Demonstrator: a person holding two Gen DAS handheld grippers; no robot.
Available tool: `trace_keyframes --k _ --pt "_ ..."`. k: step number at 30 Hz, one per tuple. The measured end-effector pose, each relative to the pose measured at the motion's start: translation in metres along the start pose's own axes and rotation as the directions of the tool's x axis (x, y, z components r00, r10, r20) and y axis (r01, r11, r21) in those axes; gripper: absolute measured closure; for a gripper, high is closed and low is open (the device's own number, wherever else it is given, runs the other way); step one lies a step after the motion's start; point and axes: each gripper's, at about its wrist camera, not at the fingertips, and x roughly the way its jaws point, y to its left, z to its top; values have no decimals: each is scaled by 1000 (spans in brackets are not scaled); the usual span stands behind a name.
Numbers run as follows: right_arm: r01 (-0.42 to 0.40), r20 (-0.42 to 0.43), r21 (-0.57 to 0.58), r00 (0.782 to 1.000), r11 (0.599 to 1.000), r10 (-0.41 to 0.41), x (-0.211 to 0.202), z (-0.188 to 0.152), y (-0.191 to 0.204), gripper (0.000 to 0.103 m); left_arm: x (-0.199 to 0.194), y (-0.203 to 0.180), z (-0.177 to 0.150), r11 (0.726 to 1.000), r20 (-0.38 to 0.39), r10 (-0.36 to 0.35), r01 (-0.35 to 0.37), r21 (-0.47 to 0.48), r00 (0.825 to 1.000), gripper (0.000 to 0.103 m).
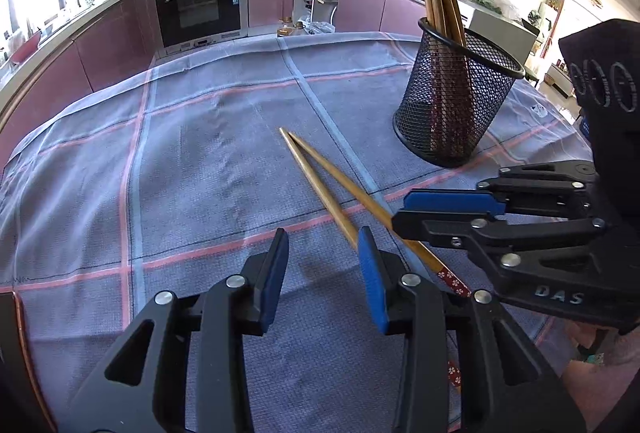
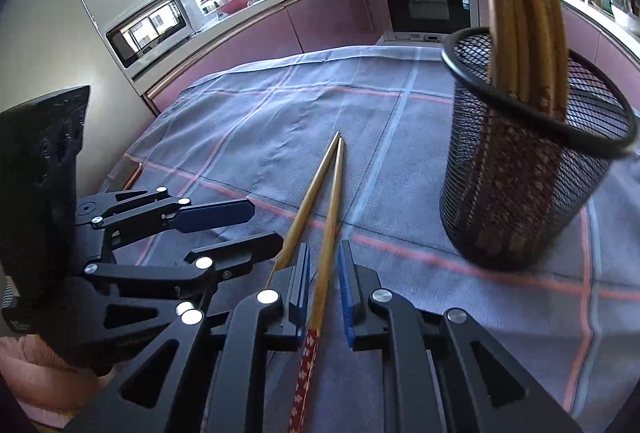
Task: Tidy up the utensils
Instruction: 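Close the left tool on a chopstick while the right tool grasps another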
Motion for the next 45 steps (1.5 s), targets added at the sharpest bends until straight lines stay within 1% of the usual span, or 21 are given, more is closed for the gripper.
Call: trace_keyframes --k 3,5,10,11,12,13,16,18,22,26,32,34,38,39,43,45 --pt "30 -14 -23 999 999 -30 8 3 0 90 -2 2 -1 1000 9 -3 3 -8 1000 65" --pt "38 -9 -29 999 999 -39 8 3 0 91 -3 3 -2 1000 10 -9 9 -11 1000 65" --pt "32 1 22 999 999 -32 6 1 -10 92 1 0 -1 1000 1 -11 11 -2 1000 64" --pt "33 3 26 999 999 -33 4 -1 -12 92 2 -1 0 1000 -3 -14 14 -2 1000 62" --pt "34 3 31 999 999 -34 4 -1 -13 92 3 -2 1 1000 -5 -19 19 -5 1000 55" --pt "31 4 40 1000 999 -31 2 -3 -16 92 3 -3 2 1000 -2 -25 25 -6 1000 53" --pt "34 7 51 999 998 -34 0 -4 -19 92 4 -9 4 1000 6 -8 8 14 1000 53" --pt "31 8 59 999 998 -31 0 -5 -21 92 5 -13 7 1000 6 -11 10 23 1000 54" --pt "32 11 57 999 998 -33 0 -6 -21 92 11 -18 8 999 -6 1 -1 37 1000 55" --pt "31 10 55 999 998 -32 -1 -6 -21 92 21 -18 7 999 -37 1 1 34 999 61" --pt "33 18 54 999 998 -34 0 -6 -21 92 24 -19 7 998 -32 24 -22 52 999 65" --pt "34 20 53 999 998 -35 0 -6 -21 92 24 -19 8 998 -30 31 -29 54 999 72" --pt "38 23 50 999 998 -39 1 -7 -19 92 25 -18 7 998 -28 33 -31 51 999 82" --pt "38 24 52 999 998 -39 1 -7 -20 92 25 -18 7 998 -27 30 -29 50 999 86" --pt "32 26 59 999 998 -34 0 -8 -21 93 25 -20 5 999 -26 29 -28 46 999 93" --pt "21 28 74 999 997 -23 -1 -9 -23 95 23 -20 3 999 -26 27 -26 41 999 95"
